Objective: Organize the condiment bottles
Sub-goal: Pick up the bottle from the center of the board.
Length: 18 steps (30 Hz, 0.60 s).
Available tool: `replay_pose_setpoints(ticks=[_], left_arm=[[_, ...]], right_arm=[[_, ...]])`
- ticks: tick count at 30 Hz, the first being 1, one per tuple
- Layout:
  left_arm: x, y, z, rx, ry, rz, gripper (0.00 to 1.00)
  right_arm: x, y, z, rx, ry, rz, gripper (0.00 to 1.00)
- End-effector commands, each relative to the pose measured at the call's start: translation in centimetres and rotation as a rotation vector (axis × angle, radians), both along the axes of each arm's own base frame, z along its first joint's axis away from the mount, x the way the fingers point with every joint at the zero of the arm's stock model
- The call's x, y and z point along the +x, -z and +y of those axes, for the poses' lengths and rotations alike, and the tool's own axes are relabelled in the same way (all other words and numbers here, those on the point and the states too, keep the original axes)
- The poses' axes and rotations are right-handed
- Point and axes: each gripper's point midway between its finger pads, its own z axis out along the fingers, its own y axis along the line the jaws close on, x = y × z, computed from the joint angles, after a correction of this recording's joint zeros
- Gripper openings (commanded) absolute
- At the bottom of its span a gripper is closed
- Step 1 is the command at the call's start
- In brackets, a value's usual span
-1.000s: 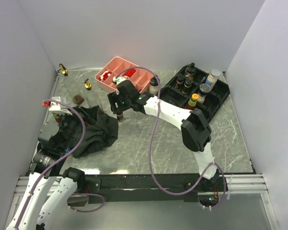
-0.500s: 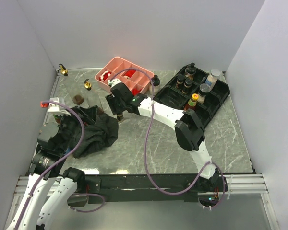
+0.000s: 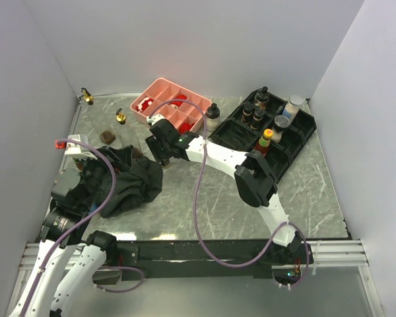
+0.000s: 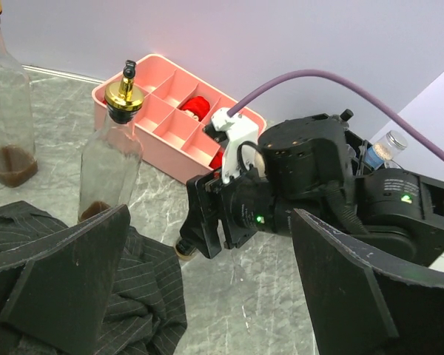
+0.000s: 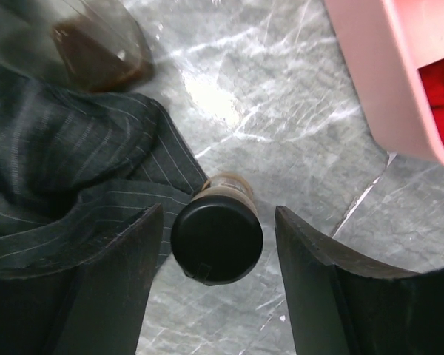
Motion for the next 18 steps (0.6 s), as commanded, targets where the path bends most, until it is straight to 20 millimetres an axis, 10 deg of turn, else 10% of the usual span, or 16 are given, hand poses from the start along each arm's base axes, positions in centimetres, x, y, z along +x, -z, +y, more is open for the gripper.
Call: replay_pose_setpoints(ticks=[1,7,18], left_arm=[[-0.4,-1.4,0.1,0.001,0.001,-0.046,0.96],[-0.4,-1.3,0.1,0.002,0.003,-0.044,0.96],[-0.2,-1.3,0.2,0.001,-0.005,-0.040,0.96]], right_arm=[[0.2,-1.4,0.4,0.005,-0.004,-0.036,0.64],[0.4,-2.8,-0.6,-0.010,0.002,-0.084,0.50],[1.1,-12.0,-4.3,0.024,0.037,-0.207,0.32]])
